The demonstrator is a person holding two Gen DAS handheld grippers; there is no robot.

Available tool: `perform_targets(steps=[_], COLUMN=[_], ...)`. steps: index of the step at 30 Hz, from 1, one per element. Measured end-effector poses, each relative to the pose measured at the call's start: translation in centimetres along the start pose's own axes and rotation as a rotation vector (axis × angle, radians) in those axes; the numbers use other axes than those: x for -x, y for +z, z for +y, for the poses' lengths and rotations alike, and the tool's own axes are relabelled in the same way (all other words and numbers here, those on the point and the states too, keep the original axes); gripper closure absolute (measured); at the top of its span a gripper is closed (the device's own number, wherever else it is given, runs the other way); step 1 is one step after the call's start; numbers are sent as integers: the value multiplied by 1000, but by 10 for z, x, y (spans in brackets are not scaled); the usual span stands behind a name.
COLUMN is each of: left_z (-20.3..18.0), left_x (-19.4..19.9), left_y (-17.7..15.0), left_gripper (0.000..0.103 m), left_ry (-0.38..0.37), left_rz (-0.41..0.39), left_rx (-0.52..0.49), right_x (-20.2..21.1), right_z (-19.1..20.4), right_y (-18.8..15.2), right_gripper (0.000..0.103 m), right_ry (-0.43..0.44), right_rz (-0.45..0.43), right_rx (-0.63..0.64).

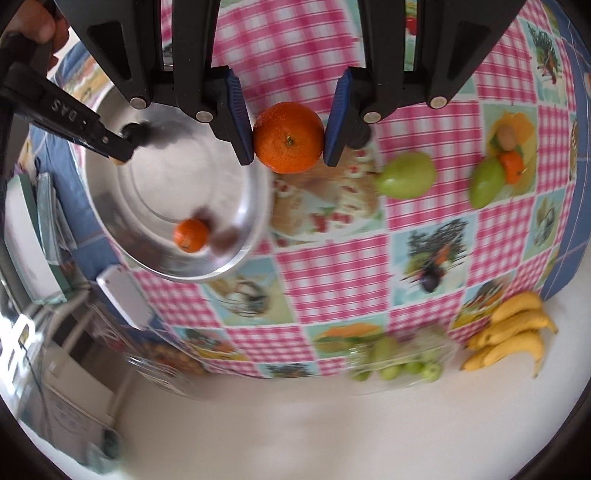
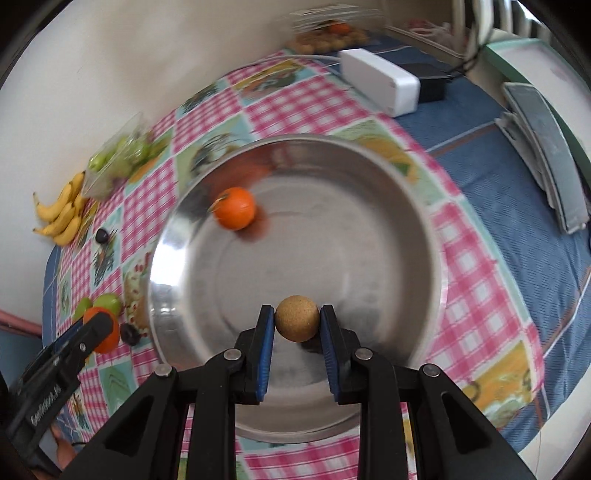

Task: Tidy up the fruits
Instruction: 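Carry the tangerine and kiwi together over the steel plate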

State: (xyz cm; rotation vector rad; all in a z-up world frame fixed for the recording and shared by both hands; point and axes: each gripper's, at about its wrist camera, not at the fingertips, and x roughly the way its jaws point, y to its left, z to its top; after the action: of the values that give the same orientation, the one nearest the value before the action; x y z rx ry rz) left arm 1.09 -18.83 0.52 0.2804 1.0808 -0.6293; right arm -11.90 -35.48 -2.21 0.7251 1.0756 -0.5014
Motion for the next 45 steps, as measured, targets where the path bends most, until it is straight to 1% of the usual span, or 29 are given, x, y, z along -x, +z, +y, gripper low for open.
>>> perform_targets(steps=[3, 8, 22, 26, 34, 40, 45], left_z=[-18, -40, -57, -61, -65, -63, -60], left_x=[-3, -8, -18, -22, -32, -41, -49], left_y=[-2, -7, -13, -16, -15, -9, -4], left_gripper=[62, 62, 62, 62, 62, 62, 62], left_ry=[-8, -13, 3, 19, 16, 26, 26], left_rz=[5, 15, 33, 36, 44, 41, 43], left_rx=[-40, -95, -157, -179, -191, -180, -160], right_x=[1, -1, -4, -5, -13, -23, -26], right_z=[-8, -7, 0, 7, 16, 18, 15], right_y=[1, 2, 0, 0, 7, 15, 23], right_gripper=[77, 77, 77, 76, 76, 76, 76], right_ry=[0, 7, 16, 15, 51, 35, 19], right_rz=[-5, -1, 0, -9, -30, -25, -40], right_rx=[-19, -14, 11, 34, 45, 49, 36])
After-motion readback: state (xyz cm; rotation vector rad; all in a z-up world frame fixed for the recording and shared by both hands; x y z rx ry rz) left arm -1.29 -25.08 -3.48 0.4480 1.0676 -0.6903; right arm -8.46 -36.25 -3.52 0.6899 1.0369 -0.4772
